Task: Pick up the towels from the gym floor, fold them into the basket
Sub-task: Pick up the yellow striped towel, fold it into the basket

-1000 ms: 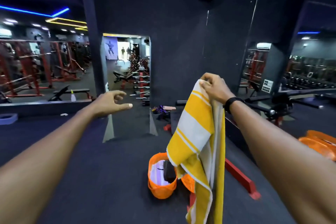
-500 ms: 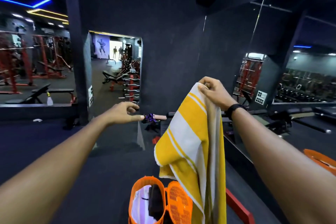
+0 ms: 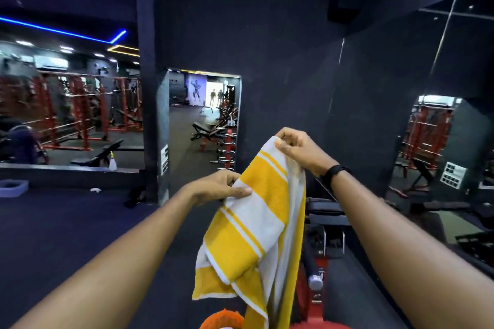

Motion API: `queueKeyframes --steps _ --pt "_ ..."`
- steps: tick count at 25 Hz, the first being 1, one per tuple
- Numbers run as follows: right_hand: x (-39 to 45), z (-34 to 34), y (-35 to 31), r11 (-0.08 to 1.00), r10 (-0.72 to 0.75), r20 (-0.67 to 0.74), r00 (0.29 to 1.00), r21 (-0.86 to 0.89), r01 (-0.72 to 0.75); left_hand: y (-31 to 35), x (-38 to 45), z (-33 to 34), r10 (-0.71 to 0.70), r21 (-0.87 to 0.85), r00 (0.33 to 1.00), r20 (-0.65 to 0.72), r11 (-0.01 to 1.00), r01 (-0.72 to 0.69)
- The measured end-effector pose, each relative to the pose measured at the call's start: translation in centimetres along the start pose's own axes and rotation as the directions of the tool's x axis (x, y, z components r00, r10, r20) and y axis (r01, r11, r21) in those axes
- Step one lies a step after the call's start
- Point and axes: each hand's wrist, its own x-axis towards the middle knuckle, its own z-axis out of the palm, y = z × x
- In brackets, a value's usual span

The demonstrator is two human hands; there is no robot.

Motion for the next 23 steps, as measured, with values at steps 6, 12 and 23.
queueKeyframes --steps 6,12,23 --pt "3.9 -0.1 8.0 0.974 0.183 0.105 0.977 -0.152 -0.166 -0.6 5.7 -1.5 0.230 0.195 0.955 -0.189 0.962 -0.193" --pt "7.1 3.7 8.7 0.987 0.086 0.226 0.970 -0.149 -0.053 -1.3 8.1 -4.0 0.329 0.282 0.923 -0.198 0.921 -0.268" --pt "10.4 5.0 9.5 0.963 0.146 -0.045 0.988 -0.220 -0.152 -6.6 6.7 -8.4 -0.280 -0.179 0.958 0.064 0.941 0.287"
